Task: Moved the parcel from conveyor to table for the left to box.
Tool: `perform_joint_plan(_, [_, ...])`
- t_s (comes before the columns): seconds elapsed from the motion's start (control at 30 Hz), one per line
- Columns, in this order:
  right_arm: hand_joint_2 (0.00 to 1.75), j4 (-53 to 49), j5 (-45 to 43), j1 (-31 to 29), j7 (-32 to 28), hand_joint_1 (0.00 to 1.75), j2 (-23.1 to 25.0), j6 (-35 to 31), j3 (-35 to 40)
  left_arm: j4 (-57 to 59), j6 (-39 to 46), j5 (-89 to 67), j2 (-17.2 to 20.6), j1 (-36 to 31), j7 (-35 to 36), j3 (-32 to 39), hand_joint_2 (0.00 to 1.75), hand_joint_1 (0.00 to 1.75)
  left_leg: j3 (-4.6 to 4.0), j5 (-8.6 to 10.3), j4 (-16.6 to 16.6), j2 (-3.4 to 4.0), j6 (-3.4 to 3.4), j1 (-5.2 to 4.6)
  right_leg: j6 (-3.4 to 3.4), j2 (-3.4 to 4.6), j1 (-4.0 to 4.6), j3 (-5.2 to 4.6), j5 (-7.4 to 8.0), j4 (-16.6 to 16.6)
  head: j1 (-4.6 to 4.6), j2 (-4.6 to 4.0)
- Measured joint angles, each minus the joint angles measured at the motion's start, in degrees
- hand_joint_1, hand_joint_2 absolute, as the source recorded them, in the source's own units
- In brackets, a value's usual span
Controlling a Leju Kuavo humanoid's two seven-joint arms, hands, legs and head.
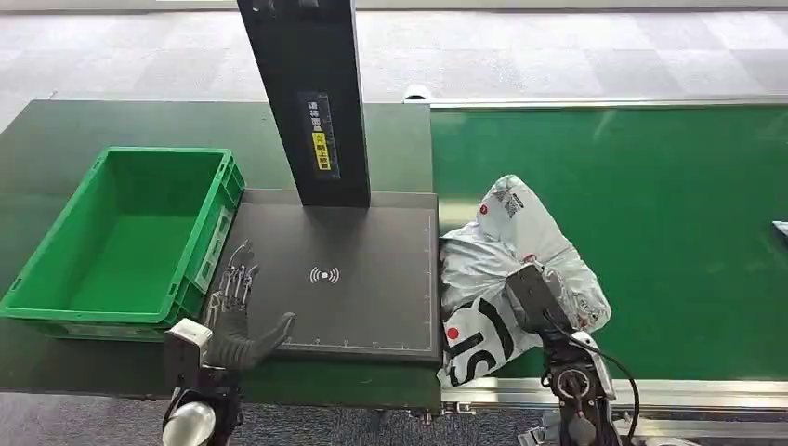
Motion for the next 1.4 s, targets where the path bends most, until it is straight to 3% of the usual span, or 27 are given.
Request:
perform_joint_plan(0.17, [1.75,-6.65,-12.96,2.49,-10.77,1.75,0.31,6.87,0.72,0.00,-0.13,0.44,0.04,0.01,-1.07,0.04,1.75,0.00,-0.02,-0.01,0.00,-0.01,0.00,0.00,0.00,0.00,0.00,-0.04,0.00,0.00,0.02,-0.02])
perform_joint_plan(0.7, [1.75,-22.30,-28.13,7.96,-16.37,1.75,0.37,9.09,-0.11,0.15,-1.77,0.59,-0.02,-0.66,-1.49,0.07,1.75,0.00,0.00,-0.01,0.00,0.03,0.00,0.00,0.00,0.00,0.00,-0.03,-0.01,0.00,0.00,-0.02])
perform_joint_plan(1.23, [1.75,-24.22,-24.23,8.97,-14.64,1.75,0.87,7.76,-0.68,0.15,-1.81,0.61,0.20,-0.27,-1.88,0.07,1.75,0.00,-0.01,-0.01,0.00,0.01,0.00,0.00,0.00,0.00,0.00,-0.01,-0.01,0.00,0.02,0.00])
perform_joint_plan(1.4, [1.75,-21.61,-14.06,7.05,-9.28,1.75,0.87,3.14,1.31,0.15,-1.81,0.61,0.20,-0.31,-1.97,0.07,1.75,0.00,-0.02,-0.01,-0.03,0.05,-0.01,0.00,0.00,0.01,0.00,0.00,-0.01,0.00,0.02,0.00])
